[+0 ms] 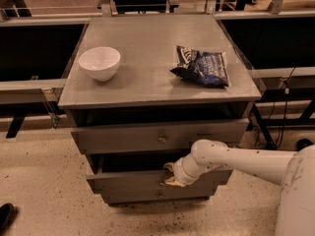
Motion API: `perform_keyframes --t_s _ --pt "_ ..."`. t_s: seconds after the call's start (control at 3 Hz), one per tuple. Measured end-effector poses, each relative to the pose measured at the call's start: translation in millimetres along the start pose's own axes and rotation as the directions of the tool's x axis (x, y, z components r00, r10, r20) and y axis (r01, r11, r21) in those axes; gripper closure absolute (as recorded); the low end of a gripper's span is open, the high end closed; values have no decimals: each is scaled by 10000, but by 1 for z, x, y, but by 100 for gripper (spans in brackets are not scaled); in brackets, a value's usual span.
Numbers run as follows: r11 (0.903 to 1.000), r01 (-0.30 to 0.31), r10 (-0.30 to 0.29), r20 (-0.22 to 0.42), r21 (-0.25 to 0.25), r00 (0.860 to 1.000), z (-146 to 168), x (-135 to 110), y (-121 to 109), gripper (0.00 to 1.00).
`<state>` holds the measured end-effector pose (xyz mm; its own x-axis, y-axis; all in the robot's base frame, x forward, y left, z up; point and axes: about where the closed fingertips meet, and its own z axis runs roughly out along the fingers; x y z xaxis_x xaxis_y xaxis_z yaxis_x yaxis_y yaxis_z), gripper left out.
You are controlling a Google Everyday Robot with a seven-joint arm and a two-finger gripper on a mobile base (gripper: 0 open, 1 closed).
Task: Open middle drawer
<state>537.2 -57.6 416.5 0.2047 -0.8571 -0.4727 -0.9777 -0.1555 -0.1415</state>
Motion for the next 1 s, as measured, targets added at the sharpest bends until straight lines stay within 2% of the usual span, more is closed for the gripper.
perform_keyframes --t_s 1.0 --pt "10000 1 -1 0 0 10000 -2 0 -7 100"
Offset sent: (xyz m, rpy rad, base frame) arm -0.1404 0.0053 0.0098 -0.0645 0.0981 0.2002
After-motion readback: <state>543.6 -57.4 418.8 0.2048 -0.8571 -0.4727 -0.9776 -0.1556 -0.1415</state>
